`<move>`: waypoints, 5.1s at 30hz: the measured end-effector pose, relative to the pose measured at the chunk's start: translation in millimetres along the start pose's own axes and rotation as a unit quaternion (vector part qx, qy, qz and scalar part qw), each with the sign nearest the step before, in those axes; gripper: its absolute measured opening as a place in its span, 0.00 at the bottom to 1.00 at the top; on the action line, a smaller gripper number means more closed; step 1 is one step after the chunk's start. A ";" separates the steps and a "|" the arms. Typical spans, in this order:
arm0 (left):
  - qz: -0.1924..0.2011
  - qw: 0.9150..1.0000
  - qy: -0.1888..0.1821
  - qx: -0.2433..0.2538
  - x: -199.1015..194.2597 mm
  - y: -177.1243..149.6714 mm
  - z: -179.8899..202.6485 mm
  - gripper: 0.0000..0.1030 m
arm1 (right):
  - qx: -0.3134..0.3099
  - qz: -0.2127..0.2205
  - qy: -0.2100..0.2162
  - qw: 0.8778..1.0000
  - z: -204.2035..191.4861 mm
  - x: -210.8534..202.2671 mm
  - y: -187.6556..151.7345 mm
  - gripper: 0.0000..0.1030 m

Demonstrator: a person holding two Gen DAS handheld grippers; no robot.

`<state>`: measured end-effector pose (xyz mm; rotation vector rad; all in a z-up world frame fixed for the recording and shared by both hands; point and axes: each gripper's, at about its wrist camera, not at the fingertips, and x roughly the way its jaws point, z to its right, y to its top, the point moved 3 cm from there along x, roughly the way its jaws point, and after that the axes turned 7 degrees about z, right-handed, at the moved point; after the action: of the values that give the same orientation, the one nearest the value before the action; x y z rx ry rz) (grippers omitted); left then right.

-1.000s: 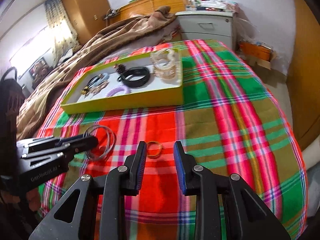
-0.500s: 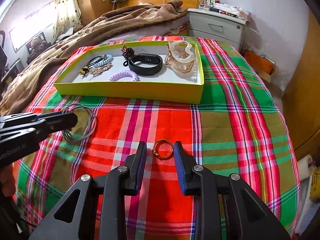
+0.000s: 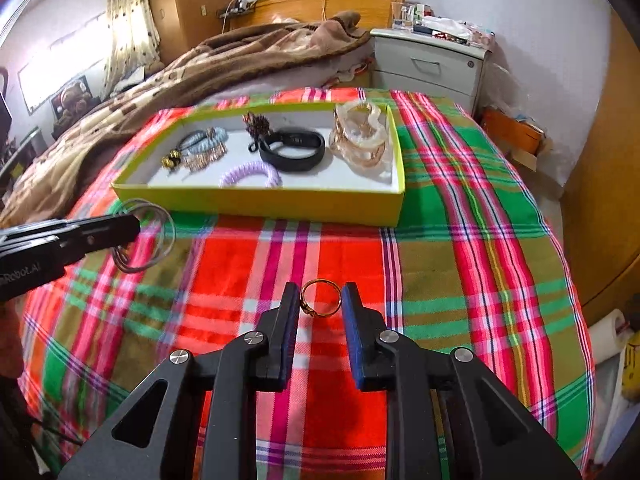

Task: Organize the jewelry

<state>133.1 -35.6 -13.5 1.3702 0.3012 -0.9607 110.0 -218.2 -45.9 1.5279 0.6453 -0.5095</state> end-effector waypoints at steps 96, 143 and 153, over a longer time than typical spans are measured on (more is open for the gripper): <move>0.052 0.990 0.128 0.012 1.5 30.9 1.7 0.42 | 0.019 0.070 -0.006 0.997 -27.2 4.3 53.2 0.27; 0.051 0.990 0.134 0.004 -11.4 23.5 0.7 0.42 | 0.022 0.076 -0.009 0.997 -31.2 -7.6 49.0 0.28; 0.049 0.990 0.133 0.003 -10.9 23.0 -0.4 0.42 | 0.023 0.075 -0.009 0.997 -31.1 -7.9 48.7 0.28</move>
<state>143.1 -33.1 9.7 1.5074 0.4281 -0.6986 134.8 -188.0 -2.5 1.5996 0.5035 -0.4250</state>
